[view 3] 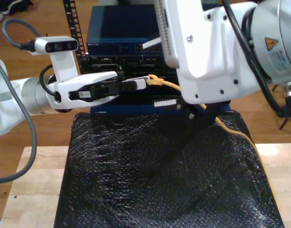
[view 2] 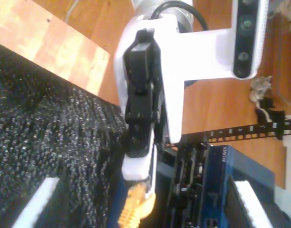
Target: Grab the cable and plug it in
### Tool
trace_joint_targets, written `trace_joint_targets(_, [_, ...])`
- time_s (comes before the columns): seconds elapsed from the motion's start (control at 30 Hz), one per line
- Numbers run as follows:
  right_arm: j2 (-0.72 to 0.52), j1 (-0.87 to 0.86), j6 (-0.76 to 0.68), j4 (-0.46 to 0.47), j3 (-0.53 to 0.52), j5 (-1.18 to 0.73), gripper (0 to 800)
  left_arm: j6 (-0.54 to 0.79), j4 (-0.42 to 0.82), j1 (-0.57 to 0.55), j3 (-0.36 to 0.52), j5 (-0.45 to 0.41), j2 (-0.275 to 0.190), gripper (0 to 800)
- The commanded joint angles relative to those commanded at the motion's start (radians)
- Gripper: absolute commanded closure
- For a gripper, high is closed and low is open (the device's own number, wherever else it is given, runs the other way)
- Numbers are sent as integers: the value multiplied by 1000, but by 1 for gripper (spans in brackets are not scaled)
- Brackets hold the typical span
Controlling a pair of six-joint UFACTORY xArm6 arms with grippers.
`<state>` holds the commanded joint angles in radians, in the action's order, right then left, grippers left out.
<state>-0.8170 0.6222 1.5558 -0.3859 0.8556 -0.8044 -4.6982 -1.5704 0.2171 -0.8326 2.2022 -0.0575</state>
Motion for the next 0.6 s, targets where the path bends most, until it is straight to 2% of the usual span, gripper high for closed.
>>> trace_joint_targets(0.3, [-11, 6, 0, -3, -9, 9, 42, -3, -48, 0, 0, 71, 11, 798])
trace_joint_targets(0.6, [-12, 43, 0, 0, -55, 137, 43, -23, -46, -2, 2, 109, 18, 798])
